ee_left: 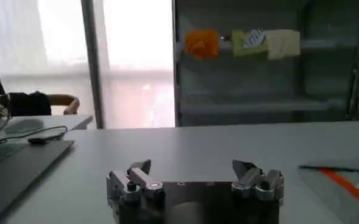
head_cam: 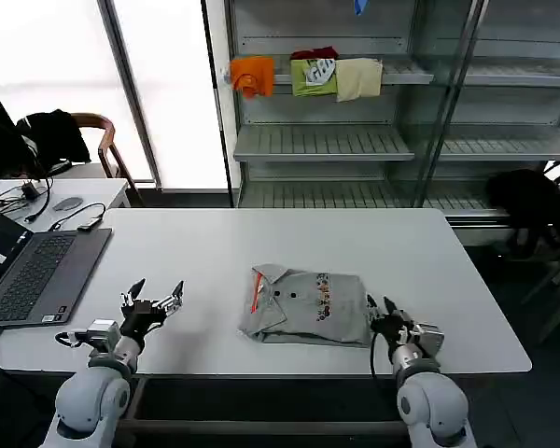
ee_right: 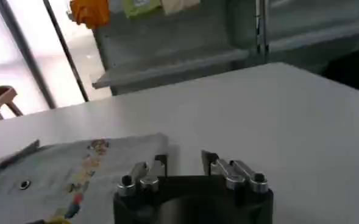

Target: Fold and organize the clothes.

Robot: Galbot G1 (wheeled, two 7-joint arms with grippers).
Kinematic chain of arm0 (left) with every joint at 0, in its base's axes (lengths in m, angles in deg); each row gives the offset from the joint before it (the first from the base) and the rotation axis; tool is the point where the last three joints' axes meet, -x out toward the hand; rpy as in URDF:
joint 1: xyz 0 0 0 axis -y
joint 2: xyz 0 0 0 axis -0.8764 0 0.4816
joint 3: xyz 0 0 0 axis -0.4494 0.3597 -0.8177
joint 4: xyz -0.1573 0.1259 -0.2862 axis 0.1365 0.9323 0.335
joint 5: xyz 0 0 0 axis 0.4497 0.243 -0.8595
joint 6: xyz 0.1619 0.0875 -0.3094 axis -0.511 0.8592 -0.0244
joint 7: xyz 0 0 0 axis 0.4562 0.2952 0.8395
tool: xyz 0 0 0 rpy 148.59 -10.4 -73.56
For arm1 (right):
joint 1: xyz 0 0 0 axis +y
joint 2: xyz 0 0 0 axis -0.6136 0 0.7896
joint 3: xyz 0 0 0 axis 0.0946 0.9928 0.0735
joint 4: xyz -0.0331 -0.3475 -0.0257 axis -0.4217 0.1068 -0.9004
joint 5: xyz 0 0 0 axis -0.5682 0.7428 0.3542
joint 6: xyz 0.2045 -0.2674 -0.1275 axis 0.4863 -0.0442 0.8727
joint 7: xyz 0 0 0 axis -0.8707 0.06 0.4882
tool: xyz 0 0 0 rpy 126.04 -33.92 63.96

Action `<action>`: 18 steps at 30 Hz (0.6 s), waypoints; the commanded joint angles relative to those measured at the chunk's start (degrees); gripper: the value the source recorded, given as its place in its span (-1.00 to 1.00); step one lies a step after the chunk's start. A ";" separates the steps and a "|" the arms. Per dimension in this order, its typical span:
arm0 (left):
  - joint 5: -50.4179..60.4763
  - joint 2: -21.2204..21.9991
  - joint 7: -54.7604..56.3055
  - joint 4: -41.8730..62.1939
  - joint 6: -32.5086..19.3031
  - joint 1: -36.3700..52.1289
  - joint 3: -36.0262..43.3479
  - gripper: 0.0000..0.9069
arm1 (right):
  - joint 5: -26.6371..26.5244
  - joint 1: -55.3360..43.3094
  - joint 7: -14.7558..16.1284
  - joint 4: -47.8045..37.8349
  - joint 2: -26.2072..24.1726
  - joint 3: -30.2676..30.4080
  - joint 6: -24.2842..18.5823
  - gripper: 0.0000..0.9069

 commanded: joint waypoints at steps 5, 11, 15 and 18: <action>-12.83 -1.06 -1.03 -0.04 -4.64 -0.52 -3.09 1.00 | 12.05 3.18 6.84 4.62 -9.82 -10.37 -8.06 1.00; -13.04 -1.39 -1.24 -0.37 -4.89 -2.08 -3.03 1.00 | 17.39 4.56 7.44 2.81 -12.22 -11.51 -9.23 1.00; -13.12 -1.27 -1.26 0.13 -6.08 -2.68 -2.95 1.00 | 17.40 4.86 7.86 2.12 -13.70 -12.11 -9.25 1.00; -13.22 -1.40 -1.29 0.46 -6.88 -2.96 -2.90 1.00 | 16.44 4.54 7.64 2.10 -14.18 -12.19 -7.62 1.00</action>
